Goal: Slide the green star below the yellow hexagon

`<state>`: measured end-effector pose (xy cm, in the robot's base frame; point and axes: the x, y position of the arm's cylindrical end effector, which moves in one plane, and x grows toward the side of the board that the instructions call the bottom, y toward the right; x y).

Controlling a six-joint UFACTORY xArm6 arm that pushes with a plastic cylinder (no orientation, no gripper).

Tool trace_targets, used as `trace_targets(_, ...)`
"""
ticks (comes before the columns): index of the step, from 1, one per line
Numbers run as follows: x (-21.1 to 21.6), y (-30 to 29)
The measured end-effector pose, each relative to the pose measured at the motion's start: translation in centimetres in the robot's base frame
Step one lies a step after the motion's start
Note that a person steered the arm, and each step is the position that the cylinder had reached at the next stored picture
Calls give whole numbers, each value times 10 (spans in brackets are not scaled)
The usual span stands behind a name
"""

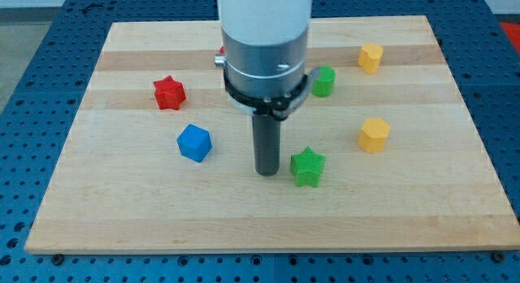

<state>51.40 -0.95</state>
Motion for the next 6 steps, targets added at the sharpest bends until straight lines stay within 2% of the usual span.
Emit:
trace_targets(2, 18, 25)
trace_targets(4, -1, 37)
trace_targets(6, 4, 73)
